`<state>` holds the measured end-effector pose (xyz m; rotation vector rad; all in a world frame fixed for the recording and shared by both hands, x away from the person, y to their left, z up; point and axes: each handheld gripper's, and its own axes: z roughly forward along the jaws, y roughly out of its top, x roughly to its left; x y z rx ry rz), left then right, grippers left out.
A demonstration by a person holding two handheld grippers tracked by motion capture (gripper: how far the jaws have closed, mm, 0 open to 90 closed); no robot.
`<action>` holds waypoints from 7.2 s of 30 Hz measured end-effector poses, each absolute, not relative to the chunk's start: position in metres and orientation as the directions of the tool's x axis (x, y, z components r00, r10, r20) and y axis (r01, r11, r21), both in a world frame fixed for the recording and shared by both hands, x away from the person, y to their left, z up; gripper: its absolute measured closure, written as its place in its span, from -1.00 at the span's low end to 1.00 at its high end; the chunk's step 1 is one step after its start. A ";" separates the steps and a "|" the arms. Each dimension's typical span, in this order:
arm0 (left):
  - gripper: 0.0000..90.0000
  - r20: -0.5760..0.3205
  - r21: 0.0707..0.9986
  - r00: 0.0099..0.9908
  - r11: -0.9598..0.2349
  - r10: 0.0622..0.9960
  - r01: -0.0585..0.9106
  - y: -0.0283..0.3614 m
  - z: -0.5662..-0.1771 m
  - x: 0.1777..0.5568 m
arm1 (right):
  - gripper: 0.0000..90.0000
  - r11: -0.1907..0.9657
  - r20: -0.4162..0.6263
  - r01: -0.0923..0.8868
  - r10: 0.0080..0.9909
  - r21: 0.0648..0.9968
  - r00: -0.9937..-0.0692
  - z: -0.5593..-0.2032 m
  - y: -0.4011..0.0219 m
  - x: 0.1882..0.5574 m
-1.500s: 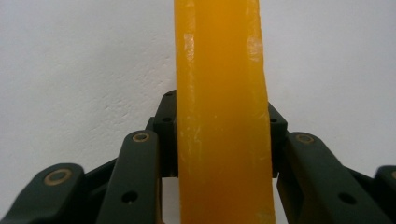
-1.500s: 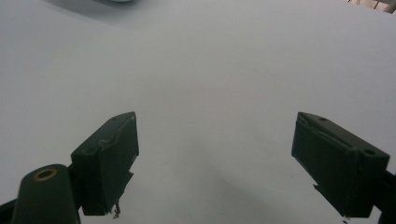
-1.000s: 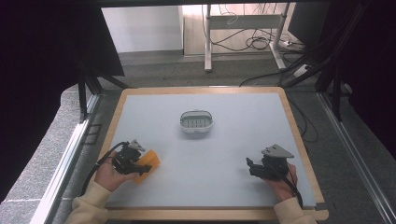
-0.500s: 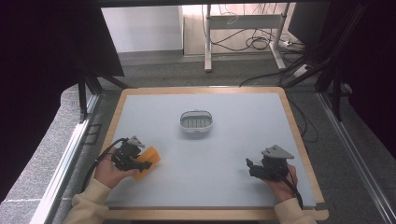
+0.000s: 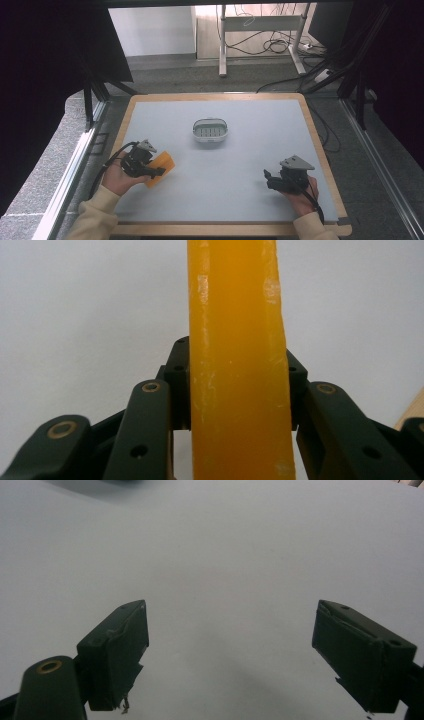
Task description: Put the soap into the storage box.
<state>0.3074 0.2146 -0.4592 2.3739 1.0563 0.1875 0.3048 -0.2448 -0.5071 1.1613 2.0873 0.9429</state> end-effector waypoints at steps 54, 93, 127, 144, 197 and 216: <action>0.38 -0.031 0.581 0.761 -0.608 0.648 0.541 0.182 -0.435 0.344 | -0.65 0.369 -0.136 0.487 0.883 0.792 -0.448 -0.508 -0.248 0.305; 0.38 0.030 0.588 0.816 -0.670 0.577 0.452 0.158 -0.418 0.374 | -0.64 0.367 -0.145 0.489 0.890 0.792 -0.433 -0.508 -0.249 0.305; 0.38 0.076 0.578 0.876 -0.737 0.477 0.350 0.115 -0.402 0.406 | -0.64 0.367 -0.150 0.491 0.892 0.790 -0.426 -0.508 -0.249 0.305; 0.38 0.049 0.583 0.883 -0.731 0.468 0.355 0.109 -0.399 0.437 | -0.62 0.361 -0.149 0.483 0.894 0.797 -0.422 -0.506 -0.249 0.303; 0.38 0.015 0.512 0.939 -0.809 0.344 0.288 0.084 -0.425 0.506 | -0.62 0.372 -0.151 0.487 0.889 0.790 -0.433 -0.507 -0.249 0.305; 0.38 -0.023 0.469 0.953 -0.838 0.302 0.277 0.076 -0.452 0.518 | -0.62 0.377 -0.155 0.487 0.886 0.787 -0.436 -0.507 -0.248 0.305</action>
